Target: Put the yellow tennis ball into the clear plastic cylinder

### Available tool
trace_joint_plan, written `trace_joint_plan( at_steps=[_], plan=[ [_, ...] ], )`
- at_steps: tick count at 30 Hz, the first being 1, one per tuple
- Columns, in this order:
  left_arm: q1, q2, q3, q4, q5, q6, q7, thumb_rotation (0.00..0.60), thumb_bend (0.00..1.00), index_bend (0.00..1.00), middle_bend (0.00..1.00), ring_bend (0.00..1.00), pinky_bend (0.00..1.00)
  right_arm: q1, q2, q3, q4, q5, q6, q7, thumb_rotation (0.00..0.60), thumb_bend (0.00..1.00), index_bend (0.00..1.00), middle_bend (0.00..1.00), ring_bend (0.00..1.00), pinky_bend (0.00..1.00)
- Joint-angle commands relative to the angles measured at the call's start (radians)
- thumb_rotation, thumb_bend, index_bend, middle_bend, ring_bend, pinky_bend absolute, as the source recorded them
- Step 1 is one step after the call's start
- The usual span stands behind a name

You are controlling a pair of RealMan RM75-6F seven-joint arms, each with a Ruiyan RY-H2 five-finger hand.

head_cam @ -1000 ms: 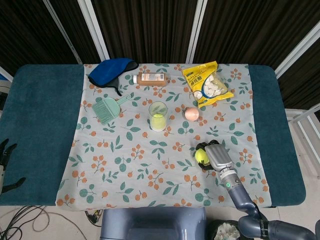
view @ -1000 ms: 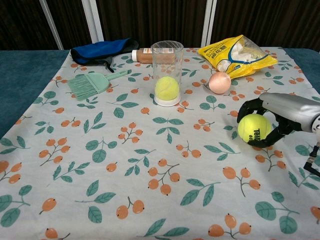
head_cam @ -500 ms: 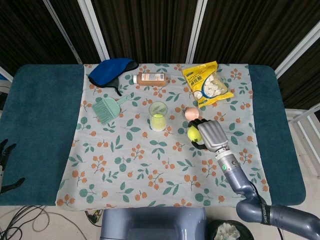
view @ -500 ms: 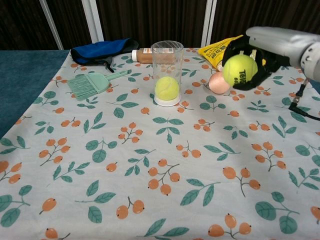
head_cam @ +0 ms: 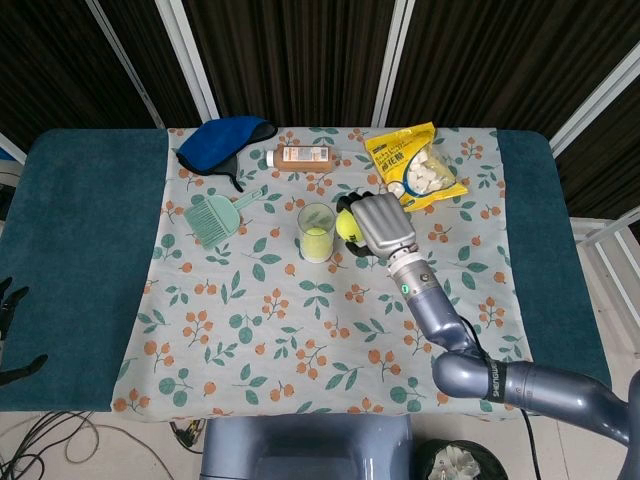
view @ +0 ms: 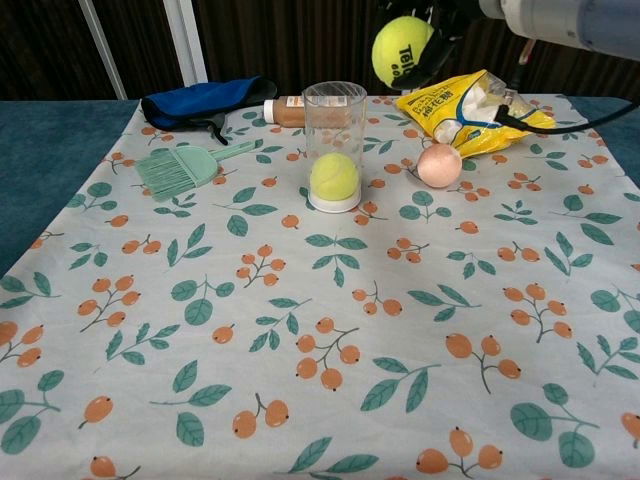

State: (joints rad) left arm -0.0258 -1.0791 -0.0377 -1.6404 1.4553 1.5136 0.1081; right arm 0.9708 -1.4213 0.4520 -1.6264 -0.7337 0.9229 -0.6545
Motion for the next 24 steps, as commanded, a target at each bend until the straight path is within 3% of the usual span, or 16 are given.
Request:
trace_joint_plan(
  at_steps=[1,10,11,14,15,20,24],
  plan=[
    [0.0,0.001,-0.001,0.001,-0.002,-0.001,-0.003,0.6,0.0,0.14,0.0,0.0,0.07,0.075,-0.026,0.02,0.04,0.085,-0.004,-0.047,0.6,0.36,0.68,0.49,0.54,0.65],
    [0.0,0.004,0.0,-0.001,-0.001,-0.001,-0.012,0.6,0.0,0.14,0.0,0.0,0.08,0.175,-0.085,0.018,0.129,0.208,-0.011,-0.051,0.6,0.35,0.68,0.47,0.5,0.73],
    [0.001,0.005,-0.001,-0.001,0.0,0.002,-0.013,0.6,0.0,0.14,0.0,0.0,0.08,0.183,-0.093,0.015,0.14,0.218,-0.012,-0.048,0.6,0.36,0.68,0.47,0.5,0.67],
    [0.004,0.007,-0.001,-0.002,0.002,0.008,-0.019,0.6,0.0,0.14,0.0,0.0,0.08,0.204,-0.118,0.006,0.179,0.239,-0.019,-0.036,0.6,0.36,0.67,0.47,0.5,0.33],
    [0.004,0.008,-0.001,-0.001,0.002,0.009,-0.021,0.6,0.0,0.14,0.0,0.0,0.08,0.21,-0.127,0.003,0.191,0.242,-0.02,-0.031,0.6,0.36,0.66,0.47,0.5,0.27],
    [0.005,0.012,-0.002,0.0,-0.004,0.005,-0.029,0.6,0.0,0.14,0.0,0.0,0.08,0.237,-0.169,-0.003,0.238,0.235,-0.021,0.006,0.6,0.36,0.57,0.43,0.44,0.39],
    [0.004,0.015,-0.003,-0.002,-0.008,0.001,-0.032,0.6,0.0,0.14,0.0,0.0,0.08,0.255,-0.179,-0.022,0.252,0.264,-0.033,-0.005,0.6,0.36,0.42,0.27,0.3,0.09]
  ],
)
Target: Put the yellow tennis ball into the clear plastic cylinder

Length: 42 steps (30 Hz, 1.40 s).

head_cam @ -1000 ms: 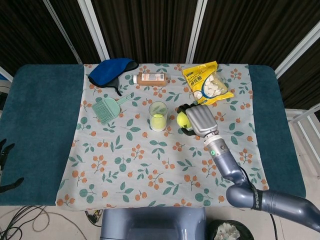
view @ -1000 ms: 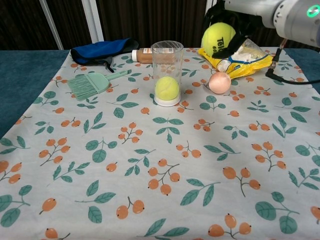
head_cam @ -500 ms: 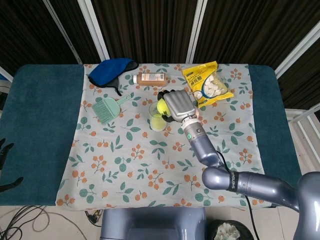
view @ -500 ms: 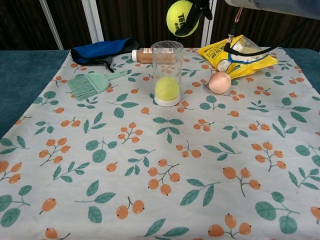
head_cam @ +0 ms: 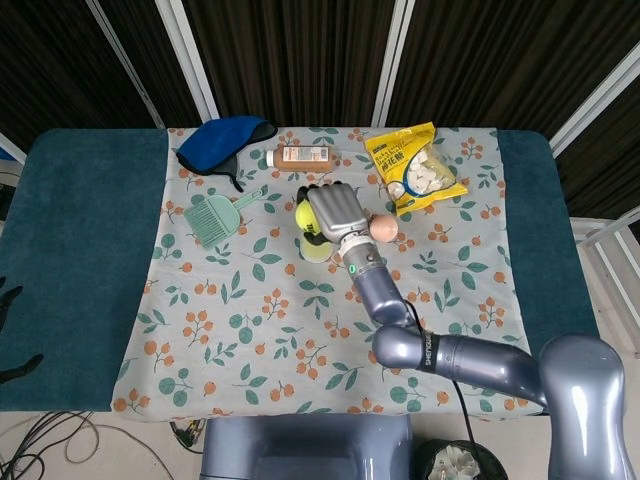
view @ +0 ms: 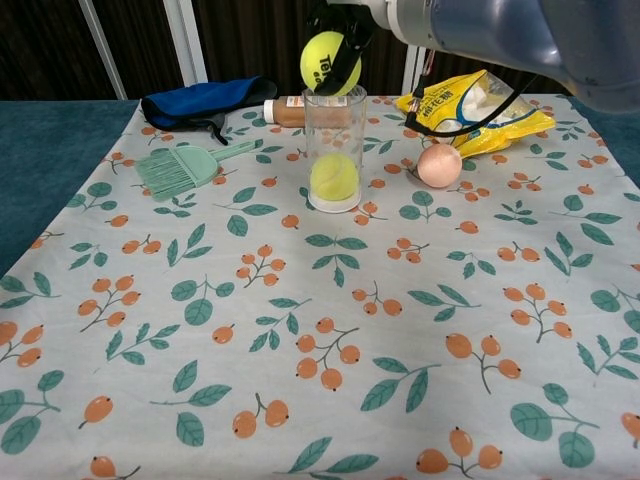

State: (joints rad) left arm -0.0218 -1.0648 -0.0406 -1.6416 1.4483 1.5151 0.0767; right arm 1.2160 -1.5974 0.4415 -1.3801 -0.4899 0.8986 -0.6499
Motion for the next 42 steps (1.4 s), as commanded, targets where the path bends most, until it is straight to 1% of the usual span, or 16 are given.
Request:
trace_joint_plan(
  at_steps=[1,3,6,9,14,18,22,25,27,30,33,34,36,38,40,42],
  plan=[
    [0.0,0.001,0.0,-0.001,-0.001,-0.001,-0.002,0.6,0.0,0.14,0.0,0.0,0.08,0.014,-0.003,-0.016,0.006,0.036,-0.013,-0.016,0.6,0.36,0.4,0.25,0.26,0.08],
    [0.001,0.003,0.0,-0.001,-0.002,0.0,-0.003,0.6,0.0,0.14,0.0,0.0,0.08,0.022,0.0,-0.023,0.006,0.062,-0.016,-0.026,0.6,0.36,0.32,0.18,0.2,0.06],
    [0.002,0.004,-0.001,-0.002,-0.003,0.001,-0.005,0.6,0.0,0.14,0.0,0.0,0.08,0.032,0.002,-0.029,0.008,0.091,-0.014,-0.034,0.6,0.35,0.21,0.11,0.16,0.04],
    [0.003,0.005,-0.002,-0.003,-0.006,0.002,-0.004,0.6,0.0,0.14,0.0,0.0,0.08,0.044,0.01,-0.031,0.006,0.127,-0.011,-0.045,0.6,0.32,0.15,0.05,0.1,0.02],
    [0.004,0.007,-0.002,-0.006,-0.007,0.003,-0.003,0.6,0.0,0.14,0.0,0.0,0.08,0.064,0.037,-0.033,-0.009,0.191,-0.009,-0.074,0.6,0.31,0.13,0.03,0.08,0.01],
    [0.006,0.009,-0.006,-0.005,-0.012,0.007,-0.006,0.6,0.0,0.14,0.0,0.0,0.08,0.065,0.079,-0.023,-0.06,0.204,0.006,-0.07,0.6,0.31,0.12,0.03,0.07,0.01],
    [0.008,0.011,-0.01,-0.003,-0.021,0.009,-0.011,0.6,0.0,0.14,0.0,0.0,0.08,0.031,0.168,-0.001,-0.169,0.169,0.049,-0.032,0.6,0.31,0.12,0.03,0.07,0.01],
    [0.009,0.012,-0.011,-0.004,-0.019,0.013,-0.012,0.6,0.0,0.14,0.0,0.0,0.08,-0.03,0.266,0.007,-0.284,0.127,0.089,0.011,0.6,0.31,0.11,0.03,0.07,0.01],
    [0.009,0.011,-0.01,-0.005,-0.016,0.015,-0.008,0.6,0.0,0.14,0.0,0.0,0.08,-0.09,0.341,-0.004,-0.368,0.069,0.121,0.042,0.6,0.31,0.11,0.03,0.07,0.01],
    [0.008,0.008,-0.006,-0.007,-0.009,0.012,0.004,0.6,0.0,0.14,0.0,0.0,0.08,-0.206,0.451,-0.046,-0.488,-0.07,0.171,0.106,0.6,0.31,0.11,0.03,0.07,0.01],
    [0.006,0.002,-0.001,-0.011,-0.003,0.009,0.021,0.6,0.0,0.14,0.0,0.0,0.08,-0.342,0.54,-0.115,-0.578,-0.252,0.233,0.19,0.6,0.31,0.11,0.03,0.07,0.01],
    [0.005,-0.001,0.0,-0.012,-0.001,0.01,0.029,0.6,0.0,0.14,0.0,0.0,0.08,-0.405,0.568,-0.154,-0.608,-0.342,0.272,0.225,0.6,0.31,0.11,0.03,0.07,0.01],
    [0.005,-0.006,0.0,-0.013,0.0,0.011,0.039,0.6,0.0,0.14,0.0,0.0,0.08,-0.488,0.589,-0.212,-0.624,-0.478,0.339,0.267,0.6,0.31,0.11,0.03,0.07,0.01],
    [0.005,-0.01,0.002,-0.014,-0.002,0.009,0.048,0.6,0.0,0.14,0.0,0.0,0.08,-0.571,0.589,-0.277,-0.618,-0.616,0.421,0.302,0.6,0.31,0.11,0.03,0.07,0.01],
    [0.004,-0.012,0.002,-0.015,-0.001,0.008,0.052,0.6,0.0,0.14,0.0,0.0,0.08,-0.641,0.576,-0.332,-0.593,-0.728,0.494,0.333,0.6,0.31,0.11,0.03,0.07,0.01],
    [0.005,-0.013,0.002,-0.015,0.004,0.013,0.052,0.6,0.0,0.14,0.0,0.0,0.08,-0.738,0.553,-0.403,-0.56,-0.829,0.598,0.358,0.6,0.31,0.11,0.03,0.07,0.01]
  ],
)
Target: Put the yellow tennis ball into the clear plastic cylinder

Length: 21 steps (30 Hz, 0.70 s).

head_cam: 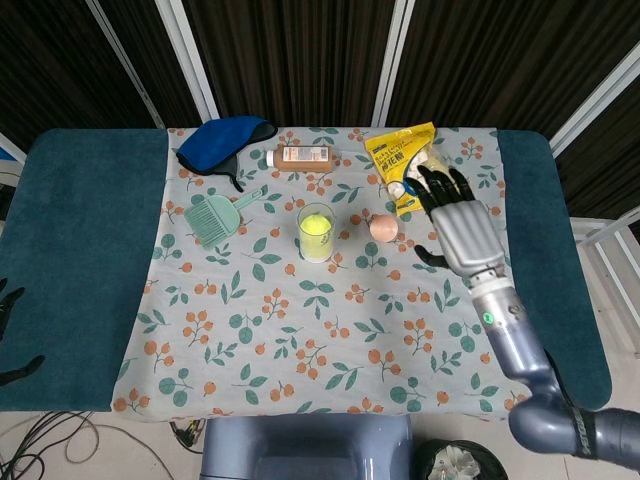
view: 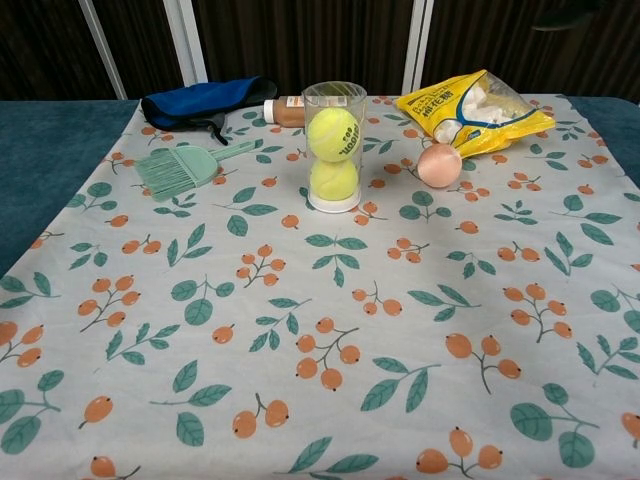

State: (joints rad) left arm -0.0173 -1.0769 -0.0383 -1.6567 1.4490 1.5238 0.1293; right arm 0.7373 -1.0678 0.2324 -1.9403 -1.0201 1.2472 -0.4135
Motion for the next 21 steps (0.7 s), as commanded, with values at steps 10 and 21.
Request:
trace_joint_plan(
  at_steps=[10,21],
  plan=[
    [0.006,0.005,-0.007,0.006,-0.002,0.015,-0.02,0.6,0.0,0.14,0.0,0.0,0.08,-0.507,-0.072,-0.355,0.204,-0.503,0.437,0.18,0.6,0.31,0.11,0.03,0.07,0.01],
    [0.007,0.001,-0.005,0.014,0.011,0.022,-0.021,0.6,0.0,0.13,0.0,0.0,0.08,-0.61,-0.114,-0.365,0.294,-0.532,0.451,0.207,0.6,0.31,0.11,0.03,0.07,0.01]
  ],
)
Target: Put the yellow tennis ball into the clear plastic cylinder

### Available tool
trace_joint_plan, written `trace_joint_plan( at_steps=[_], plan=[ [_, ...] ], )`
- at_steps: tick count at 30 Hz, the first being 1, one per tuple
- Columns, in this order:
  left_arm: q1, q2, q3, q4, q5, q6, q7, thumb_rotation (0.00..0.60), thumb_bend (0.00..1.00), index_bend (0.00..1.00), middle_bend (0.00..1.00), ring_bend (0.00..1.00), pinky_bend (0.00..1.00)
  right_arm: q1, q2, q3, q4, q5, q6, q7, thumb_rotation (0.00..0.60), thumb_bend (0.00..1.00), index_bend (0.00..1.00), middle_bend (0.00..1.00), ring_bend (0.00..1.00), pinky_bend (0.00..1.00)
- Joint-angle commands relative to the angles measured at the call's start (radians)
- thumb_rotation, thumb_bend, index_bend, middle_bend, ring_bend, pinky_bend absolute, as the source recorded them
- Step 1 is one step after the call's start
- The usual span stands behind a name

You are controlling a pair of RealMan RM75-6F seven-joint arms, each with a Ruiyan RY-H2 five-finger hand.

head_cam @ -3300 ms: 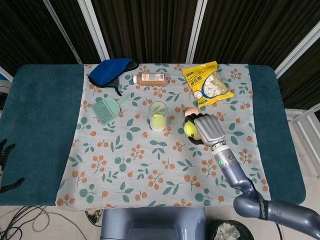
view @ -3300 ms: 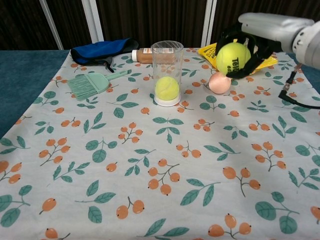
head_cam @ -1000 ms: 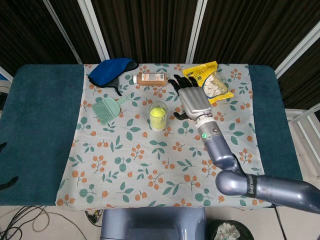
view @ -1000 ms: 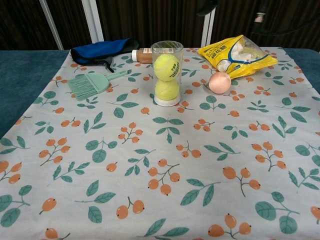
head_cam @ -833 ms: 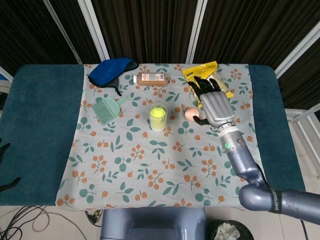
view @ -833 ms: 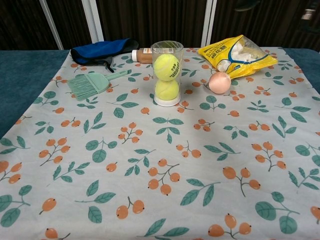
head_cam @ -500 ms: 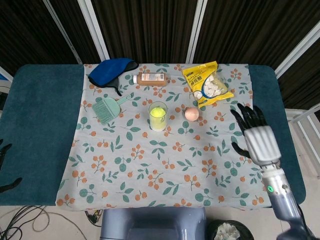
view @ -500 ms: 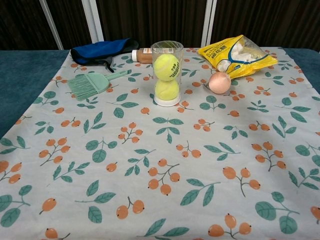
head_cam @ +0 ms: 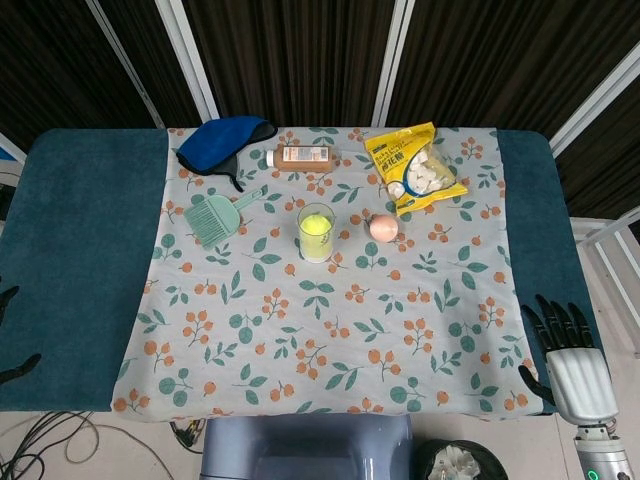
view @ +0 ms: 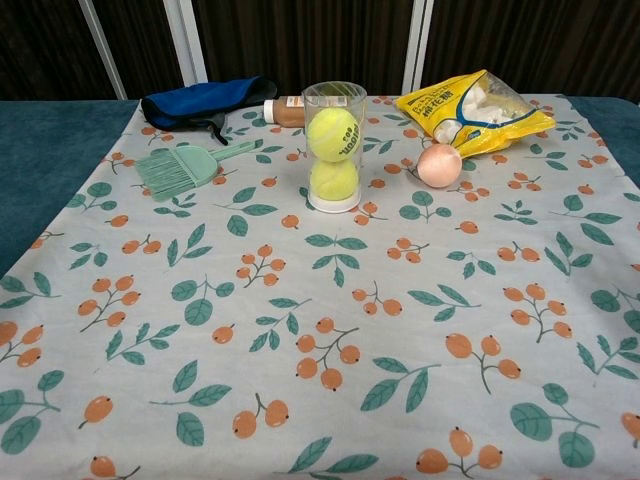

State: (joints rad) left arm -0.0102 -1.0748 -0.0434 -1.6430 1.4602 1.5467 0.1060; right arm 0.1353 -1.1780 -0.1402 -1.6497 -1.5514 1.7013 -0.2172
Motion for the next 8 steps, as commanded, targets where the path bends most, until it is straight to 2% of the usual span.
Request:
trace_joint_plan(
  at_steps=[1,8],
  plan=[
    [-0.001,-0.002,0.0,0.0,-0.001,-0.002,0.005,0.6,0.0,0.13,0.0,0.0,0.08,-0.012,-0.005,0.011,0.005,-0.003,-0.003,0.021,0.6,0.31,0.11,0.03,0.07,0.01],
    [-0.003,-0.006,0.003,-0.002,-0.001,-0.007,0.021,0.6,0.0,0.13,0.0,0.0,0.08,-0.031,-0.012,0.035,0.015,-0.022,-0.007,0.033,0.6,0.31,0.11,0.03,0.07,0.01]
  ],
)
